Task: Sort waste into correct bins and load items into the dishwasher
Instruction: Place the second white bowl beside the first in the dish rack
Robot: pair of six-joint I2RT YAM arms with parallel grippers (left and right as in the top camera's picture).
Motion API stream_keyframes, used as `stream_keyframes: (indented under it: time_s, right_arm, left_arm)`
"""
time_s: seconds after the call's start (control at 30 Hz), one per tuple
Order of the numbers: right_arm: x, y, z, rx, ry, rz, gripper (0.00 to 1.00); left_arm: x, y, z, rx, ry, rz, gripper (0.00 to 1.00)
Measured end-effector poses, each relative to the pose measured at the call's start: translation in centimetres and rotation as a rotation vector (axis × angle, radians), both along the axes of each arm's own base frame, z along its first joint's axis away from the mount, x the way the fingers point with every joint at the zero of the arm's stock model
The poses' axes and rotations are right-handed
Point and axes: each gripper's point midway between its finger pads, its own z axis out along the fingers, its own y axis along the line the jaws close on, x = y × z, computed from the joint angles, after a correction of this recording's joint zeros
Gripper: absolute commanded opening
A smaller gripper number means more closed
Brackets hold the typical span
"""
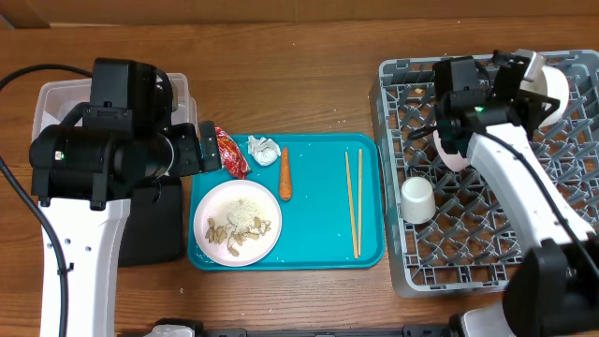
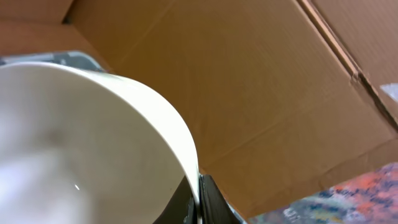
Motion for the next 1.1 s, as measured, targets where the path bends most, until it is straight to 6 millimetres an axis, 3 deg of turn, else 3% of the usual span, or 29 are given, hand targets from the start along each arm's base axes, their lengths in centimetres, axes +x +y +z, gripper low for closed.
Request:
stream_keyframes:
  time_s: [0.27, 0.57, 0.8, 0.97, 1.03, 1.1]
  right_arm:
    - [1.2, -0.3, -3.7, -0.029, 0.193, 0.0, 0.04]
    - [0.9, -0.3, -5.1, -0.03, 0.241, 0.005, 0.04]
    - [-0.6, -0.1, -7.2, -0.019, 0.332, 0.015, 0.04]
    - [-0.7, 0.0, -7.3, -0.026, 0.326, 0.017, 0.04]
    - [-0.7, 0.1, -7.3, -0.026, 0.327, 0.018, 0.13]
    - [-0.7, 0.3, -7.5, -0.021, 0.33, 0.026, 0.38]
  left_arm:
    - [0.0, 0.0, 0.0, 0.0, 0.0, 0.0, 1.0]
    - [0.0, 0.0, 0.0, 0.0, 0.0, 0.0, 1.0]
    - [0.0, 0.0, 0.0, 0.0, 0.0, 0.0, 1.0]
    - [0.0, 0.0, 0.0, 0.0, 0.0, 0.0, 1.0]
    - [0.0, 0.0, 0.0, 0.0, 0.0, 0.0, 1.0]
    - [0.0, 0.0, 0.0, 0.0, 0.0, 0.0, 1.0]
